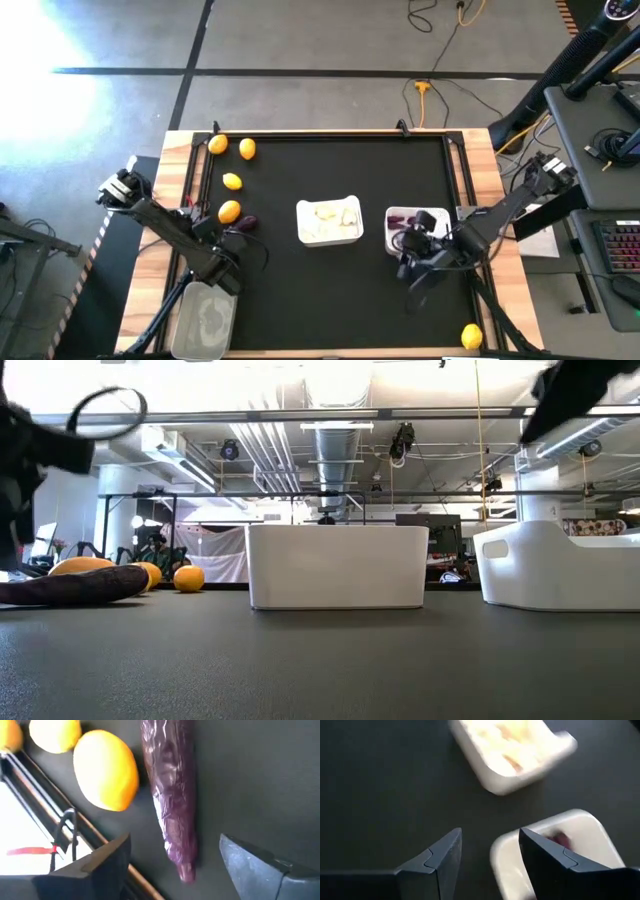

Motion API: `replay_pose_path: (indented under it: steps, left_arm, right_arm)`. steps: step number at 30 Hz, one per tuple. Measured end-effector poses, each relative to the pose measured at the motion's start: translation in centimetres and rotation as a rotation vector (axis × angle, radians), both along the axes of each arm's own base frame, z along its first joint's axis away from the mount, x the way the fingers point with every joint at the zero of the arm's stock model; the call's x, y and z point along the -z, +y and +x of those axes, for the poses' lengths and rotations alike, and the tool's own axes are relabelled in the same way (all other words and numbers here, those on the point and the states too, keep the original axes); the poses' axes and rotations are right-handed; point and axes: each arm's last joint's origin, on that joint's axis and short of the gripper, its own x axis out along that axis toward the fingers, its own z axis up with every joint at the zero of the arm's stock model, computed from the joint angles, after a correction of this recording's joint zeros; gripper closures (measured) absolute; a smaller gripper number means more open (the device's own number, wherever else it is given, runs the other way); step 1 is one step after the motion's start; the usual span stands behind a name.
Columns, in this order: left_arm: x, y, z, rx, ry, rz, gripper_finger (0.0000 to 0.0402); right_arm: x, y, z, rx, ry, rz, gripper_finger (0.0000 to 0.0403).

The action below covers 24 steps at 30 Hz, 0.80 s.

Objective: Sort produce into baskets
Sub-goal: Put the eggplant into the right white bin

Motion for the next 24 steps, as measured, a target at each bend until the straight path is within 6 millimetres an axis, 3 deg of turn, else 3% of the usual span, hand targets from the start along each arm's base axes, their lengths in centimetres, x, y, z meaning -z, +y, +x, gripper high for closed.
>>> replay_pose_path:
  steps: [7, 13, 18, 24]
  left_arm:
    - [2.5, 1.7, 0.2, -0.059, -0.039, -0.034, 0.0117]
    - [4.3, 3.1, -0.2, -0.118, -0.072, -0.048, 0.0140]
    - [4.8, 3.2, -0.2, -0.139, -0.129, -0.051, 0.0184]
    - [4.3, 2.8, 0.5, -0.115, -0.148, -0.056, 0.0267]
  right_arm:
    - [-2.2, 2.4, 0.6, -0.120, -0.187, 0.027, 0.0230]
    - [-1.8, 3.3, 0.4, -0.146, -0.236, 0.072, 0.0244]
    - [-0.7, 3.5, 0.3, -0.147, -0.248, 0.085, 0.0257]
    - [-0.2, 3.4, 0.2, -0.135, -0.250, 0.063, 0.0270]
